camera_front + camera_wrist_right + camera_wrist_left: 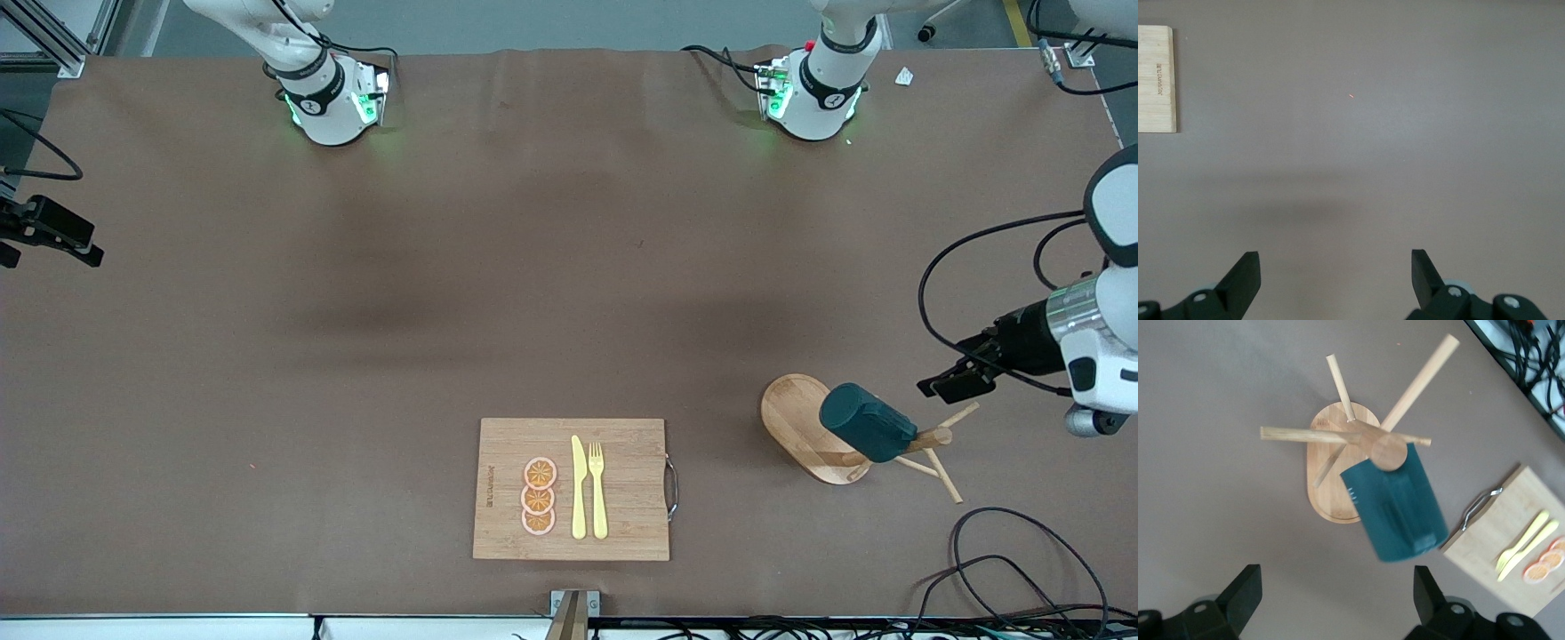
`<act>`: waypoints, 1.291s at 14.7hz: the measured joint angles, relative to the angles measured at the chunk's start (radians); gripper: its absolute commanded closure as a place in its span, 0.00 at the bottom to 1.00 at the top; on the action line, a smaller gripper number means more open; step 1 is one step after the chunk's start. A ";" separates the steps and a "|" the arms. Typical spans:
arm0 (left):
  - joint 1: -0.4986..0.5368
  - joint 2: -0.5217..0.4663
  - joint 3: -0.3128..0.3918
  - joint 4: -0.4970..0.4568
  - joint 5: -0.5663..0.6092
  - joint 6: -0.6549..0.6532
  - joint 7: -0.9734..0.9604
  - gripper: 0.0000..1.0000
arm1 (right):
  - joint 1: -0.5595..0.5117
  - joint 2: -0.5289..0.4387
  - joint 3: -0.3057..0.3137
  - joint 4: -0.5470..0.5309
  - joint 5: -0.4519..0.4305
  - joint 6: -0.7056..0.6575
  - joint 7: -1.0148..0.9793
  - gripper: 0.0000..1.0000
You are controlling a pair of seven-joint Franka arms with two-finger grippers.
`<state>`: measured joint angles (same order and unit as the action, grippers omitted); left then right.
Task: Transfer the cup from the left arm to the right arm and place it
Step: 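Close the left gripper around the teal mug body on the stand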
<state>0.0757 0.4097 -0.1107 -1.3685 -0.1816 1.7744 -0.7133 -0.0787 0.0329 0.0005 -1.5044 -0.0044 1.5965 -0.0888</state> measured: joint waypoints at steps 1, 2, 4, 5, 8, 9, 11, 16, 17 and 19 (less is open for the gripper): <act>-0.003 0.023 -0.004 0.023 0.000 0.000 -0.030 0.00 | 0.000 0.000 0.000 0.000 0.000 0.000 -0.001 0.00; -0.006 0.045 -0.006 0.042 0.000 0.001 -0.046 0.00 | 0.000 0.000 0.000 0.000 0.000 0.000 -0.002 0.00; -0.008 0.083 -0.009 0.067 -0.004 0.015 -0.053 0.00 | -0.001 0.000 -0.002 0.000 0.000 0.000 -0.004 0.00; -0.008 0.098 -0.010 0.074 -0.011 0.022 -0.053 0.00 | -0.001 0.000 -0.002 0.000 0.000 0.000 -0.006 0.00; -0.014 0.127 -0.018 0.093 -0.028 0.032 -0.077 0.00 | -0.002 0.000 -0.004 0.000 -0.001 0.000 -0.014 0.00; -0.017 0.133 -0.018 0.096 -0.044 0.034 -0.100 0.00 | -0.002 0.000 -0.004 0.000 -0.001 0.000 -0.015 0.00; -0.019 0.140 -0.018 0.102 -0.062 0.043 -0.132 0.00 | -0.002 0.000 -0.004 0.000 -0.001 0.000 -0.016 0.00; -0.016 0.173 -0.014 0.103 -0.116 0.080 -0.174 0.00 | -0.002 0.000 -0.004 0.000 -0.001 -0.001 -0.016 0.00; -0.015 0.183 -0.014 0.103 -0.125 0.082 -0.175 0.00 | -0.002 0.000 -0.004 0.000 -0.001 -0.001 -0.017 0.00; -0.013 0.201 -0.013 0.103 -0.146 0.083 -0.181 0.00 | -0.002 0.000 -0.004 0.000 -0.001 -0.001 -0.017 0.00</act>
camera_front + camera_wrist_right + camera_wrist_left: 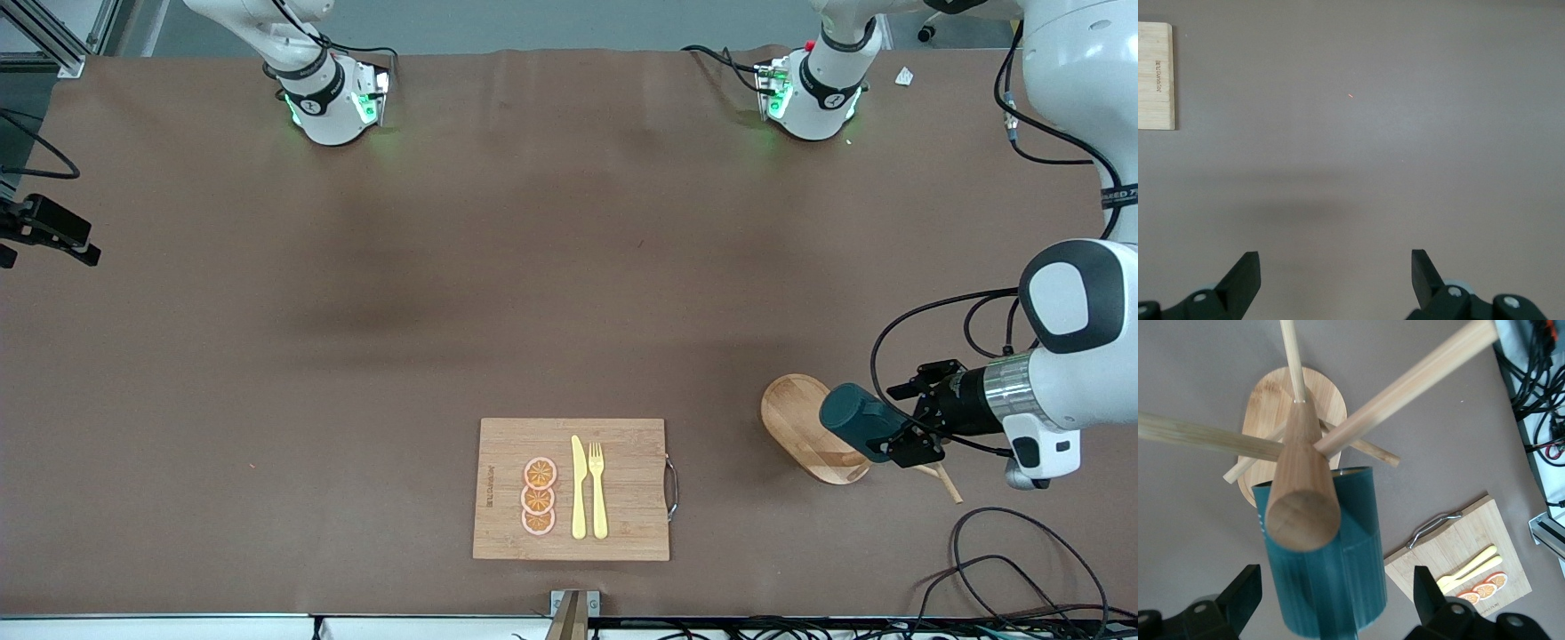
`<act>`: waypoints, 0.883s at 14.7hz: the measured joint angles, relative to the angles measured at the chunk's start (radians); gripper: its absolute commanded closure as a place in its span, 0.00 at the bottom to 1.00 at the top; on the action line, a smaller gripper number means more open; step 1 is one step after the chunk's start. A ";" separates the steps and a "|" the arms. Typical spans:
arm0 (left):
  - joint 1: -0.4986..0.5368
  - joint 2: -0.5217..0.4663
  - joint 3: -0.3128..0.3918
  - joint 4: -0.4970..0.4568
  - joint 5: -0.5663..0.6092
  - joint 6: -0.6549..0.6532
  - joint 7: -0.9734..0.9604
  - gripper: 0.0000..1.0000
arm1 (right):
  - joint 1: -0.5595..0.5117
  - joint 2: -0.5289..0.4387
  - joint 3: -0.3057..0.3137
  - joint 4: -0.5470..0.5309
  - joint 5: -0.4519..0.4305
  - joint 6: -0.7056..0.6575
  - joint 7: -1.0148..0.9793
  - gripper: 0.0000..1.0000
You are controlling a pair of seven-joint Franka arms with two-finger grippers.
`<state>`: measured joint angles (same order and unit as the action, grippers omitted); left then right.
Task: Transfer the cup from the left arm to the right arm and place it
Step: 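Close the left gripper around the teal mug body on the stand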
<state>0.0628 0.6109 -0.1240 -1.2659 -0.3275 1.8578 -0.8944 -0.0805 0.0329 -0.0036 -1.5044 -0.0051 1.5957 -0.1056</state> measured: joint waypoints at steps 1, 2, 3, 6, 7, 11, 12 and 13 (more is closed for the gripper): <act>0.000 0.007 0.000 0.000 -0.005 0.000 -0.003 0.00 | 0.000 0.000 0.000 0.000 0.000 0.000 0.000 0.00; 0.000 0.013 0.000 0.000 -0.006 0.001 -0.004 0.00 | 0.000 0.000 0.000 0.000 0.000 -0.001 0.000 0.00; 0.000 0.016 0.000 0.000 -0.007 0.001 -0.005 0.00 | 0.000 0.000 0.000 0.000 0.000 -0.001 0.000 0.00; 0.000 0.023 0.000 0.000 -0.007 0.001 -0.006 0.01 | 0.000 0.000 0.000 0.000 0.000 -0.002 0.000 0.00; 0.000 0.026 0.000 0.000 -0.007 0.001 -0.006 0.02 | 0.000 0.000 -0.001 0.000 0.000 -0.002 0.000 0.00; 0.001 0.039 0.000 0.000 -0.013 0.001 -0.006 0.07 | 0.000 0.000 -0.002 0.000 0.000 -0.002 0.000 0.00; 0.001 0.041 0.000 0.000 -0.018 0.001 -0.007 0.10 | 0.000 0.000 -0.002 0.000 0.000 -0.002 0.000 0.00; 0.001 0.042 0.000 0.000 -0.023 0.001 -0.007 0.15 | 0.000 0.000 -0.002 0.000 0.000 -0.002 0.000 0.00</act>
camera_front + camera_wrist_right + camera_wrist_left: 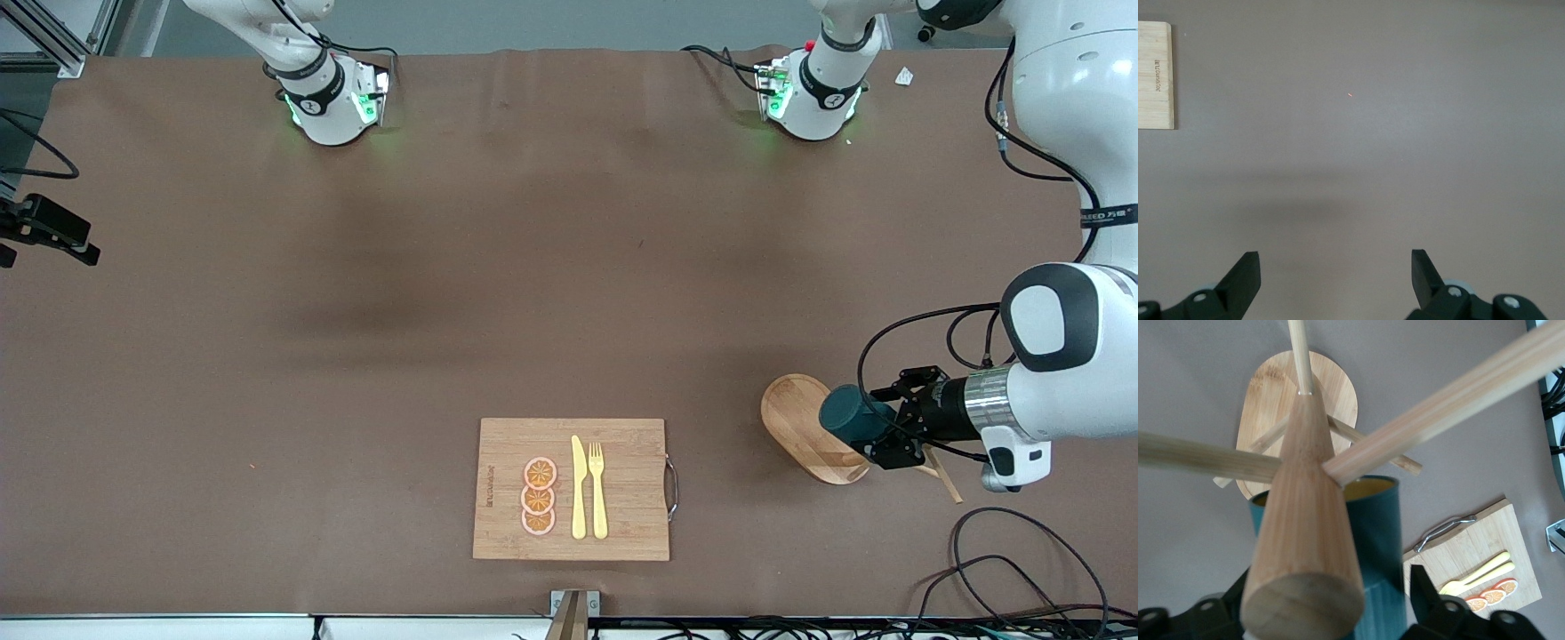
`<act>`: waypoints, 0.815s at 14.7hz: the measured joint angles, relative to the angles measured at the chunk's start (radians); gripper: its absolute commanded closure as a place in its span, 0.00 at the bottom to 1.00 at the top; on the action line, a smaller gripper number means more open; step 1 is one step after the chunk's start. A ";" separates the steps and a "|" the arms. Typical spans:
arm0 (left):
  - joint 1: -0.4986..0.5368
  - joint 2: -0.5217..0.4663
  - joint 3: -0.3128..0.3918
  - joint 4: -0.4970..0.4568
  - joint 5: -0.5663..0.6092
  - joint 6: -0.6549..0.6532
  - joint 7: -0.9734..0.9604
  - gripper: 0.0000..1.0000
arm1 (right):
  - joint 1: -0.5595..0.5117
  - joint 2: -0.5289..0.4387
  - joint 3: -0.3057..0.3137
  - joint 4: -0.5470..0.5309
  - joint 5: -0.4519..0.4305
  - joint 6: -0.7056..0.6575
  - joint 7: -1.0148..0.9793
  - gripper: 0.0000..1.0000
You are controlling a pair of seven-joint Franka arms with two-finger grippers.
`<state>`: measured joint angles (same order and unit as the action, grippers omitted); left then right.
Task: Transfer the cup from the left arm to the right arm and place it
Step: 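Close the left gripper around the teal mug body on the stand, then lift the teal mug off the stand peg with the left gripper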
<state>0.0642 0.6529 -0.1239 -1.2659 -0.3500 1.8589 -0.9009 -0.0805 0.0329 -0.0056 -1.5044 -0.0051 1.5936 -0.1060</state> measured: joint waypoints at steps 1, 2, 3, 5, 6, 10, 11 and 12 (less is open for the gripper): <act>0.001 0.000 0.000 0.000 -0.002 0.000 0.000 0.21 | 0.000 0.000 0.000 0.000 0.000 0.000 0.000 0.00; 0.002 0.000 0.000 0.001 -0.008 0.000 -0.001 0.29 | 0.000 0.000 0.000 0.000 0.000 0.000 0.000 0.00; 0.003 0.000 0.000 0.002 -0.011 0.000 -0.001 0.36 | 0.000 0.000 0.000 0.000 0.000 0.000 0.000 0.00; 0.004 0.000 0.000 0.002 -0.014 0.000 -0.005 0.40 | 0.000 0.000 0.000 0.000 0.000 0.000 0.000 0.00; 0.004 0.000 0.000 0.002 -0.014 0.000 -0.018 0.40 | 0.000 0.000 0.000 0.000 0.000 0.000 0.000 0.00; 0.000 -0.003 -0.006 0.008 -0.014 0.000 -0.062 0.40 | 0.000 0.000 0.000 0.000 0.000 0.000 0.000 0.00; -0.002 -0.008 -0.014 0.011 -0.014 -0.001 -0.080 0.40 | 0.000 0.000 0.000 0.000 0.000 0.000 0.000 0.00; -0.007 -0.017 -0.023 0.013 -0.013 -0.001 -0.098 0.40 | 0.000 0.000 0.000 0.000 0.000 0.000 0.000 0.00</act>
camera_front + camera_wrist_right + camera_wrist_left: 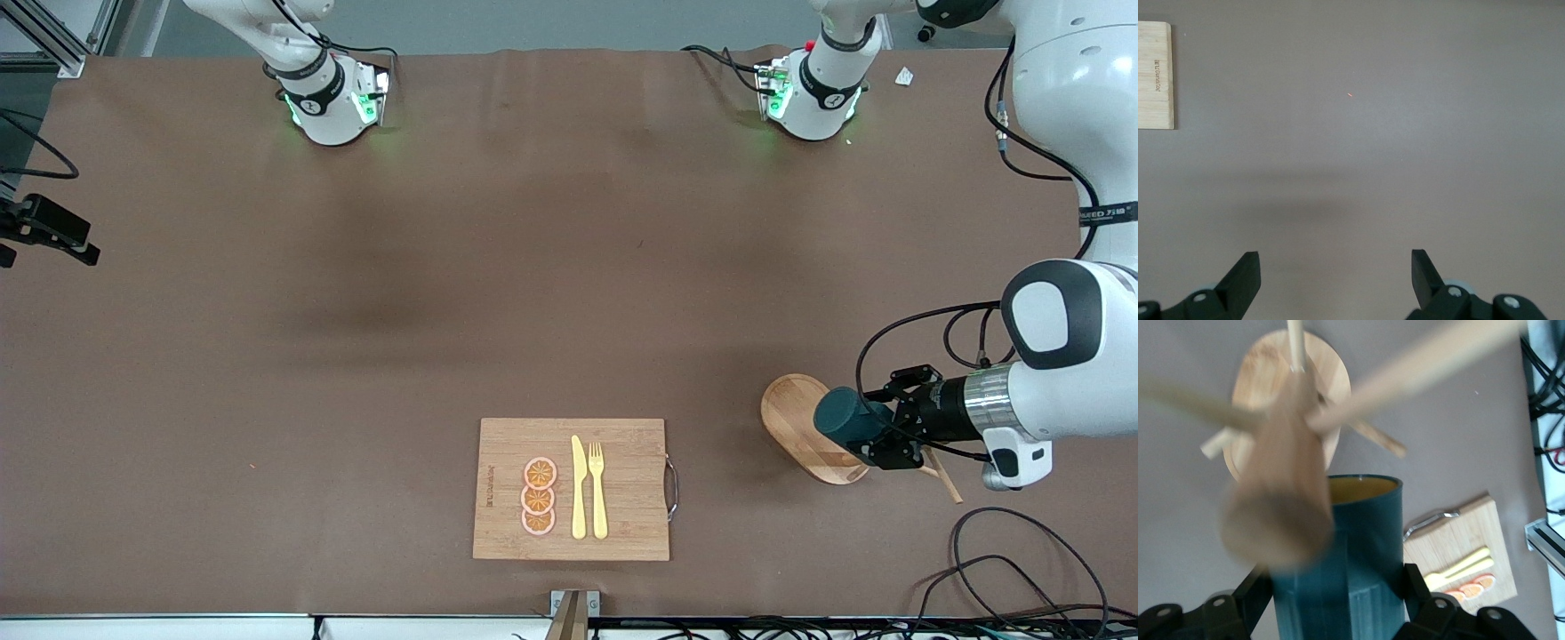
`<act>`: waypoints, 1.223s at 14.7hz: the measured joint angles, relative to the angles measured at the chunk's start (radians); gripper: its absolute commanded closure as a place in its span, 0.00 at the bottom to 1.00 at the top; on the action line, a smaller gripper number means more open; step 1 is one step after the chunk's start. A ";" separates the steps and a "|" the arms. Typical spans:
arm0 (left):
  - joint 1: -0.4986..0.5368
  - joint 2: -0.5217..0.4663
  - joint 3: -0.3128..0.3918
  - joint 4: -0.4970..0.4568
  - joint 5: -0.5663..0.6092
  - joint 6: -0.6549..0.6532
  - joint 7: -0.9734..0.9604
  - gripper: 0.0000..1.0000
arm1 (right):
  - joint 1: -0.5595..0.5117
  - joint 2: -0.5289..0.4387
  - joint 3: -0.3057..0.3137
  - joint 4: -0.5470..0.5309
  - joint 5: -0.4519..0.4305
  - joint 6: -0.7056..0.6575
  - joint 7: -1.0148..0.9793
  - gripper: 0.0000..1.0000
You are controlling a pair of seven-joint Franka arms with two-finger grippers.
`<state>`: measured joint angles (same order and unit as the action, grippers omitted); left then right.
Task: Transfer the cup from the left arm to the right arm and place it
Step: 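Lift the teal mug off the stand peg with the left gripper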
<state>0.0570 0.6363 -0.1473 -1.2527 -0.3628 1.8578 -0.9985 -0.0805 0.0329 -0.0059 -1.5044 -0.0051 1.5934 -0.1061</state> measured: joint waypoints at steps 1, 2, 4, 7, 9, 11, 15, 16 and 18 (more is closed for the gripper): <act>-0.010 -0.011 -0.006 0.001 0.008 -0.001 -0.015 0.40 | 0.000 0.000 0.000 0.000 0.000 0.000 0.000 0.00; -0.030 -0.024 -0.010 0.002 0.030 -0.002 -0.030 0.40 | 0.000 0.000 0.000 0.000 0.000 0.000 0.000 0.00; -0.087 -0.048 -0.012 0.002 0.086 -0.007 -0.076 0.40 | 0.000 0.000 0.000 0.000 0.000 0.000 0.000 0.00; -0.197 -0.059 -0.012 0.002 0.160 -0.006 -0.156 0.40 | 0.000 0.000 0.000 0.000 0.000 0.000 0.000 0.00; -0.273 -0.059 -0.010 0.002 0.259 -0.006 -0.189 0.40 | 0.000 0.000 0.000 0.000 0.000 0.000 0.000 0.00; -0.344 -0.058 -0.011 0.001 0.363 -0.003 -0.228 0.40 | 0.000 0.000 0.000 0.000 0.000 0.000 0.000 0.00; -0.482 -0.036 -0.006 -0.007 0.525 0.092 -0.284 0.40 | 0.000 0.000 -0.001 0.000 0.000 0.000 0.000 0.00; -0.517 -0.021 -0.006 -0.009 0.582 0.115 -0.318 0.40 | 0.000 0.000 -0.001 0.000 0.000 0.000 0.000 0.00; -0.579 0.009 -0.007 -0.011 0.683 0.139 -0.392 0.40 | 0.000 0.000 -0.001 -0.001 0.000 -0.001 0.000 0.00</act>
<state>-0.5218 0.6450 -0.1542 -1.2637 0.3206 1.9968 -1.3907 -0.0810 0.0330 -0.0072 -1.5050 -0.0051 1.5928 -0.1062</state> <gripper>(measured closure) 0.159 0.000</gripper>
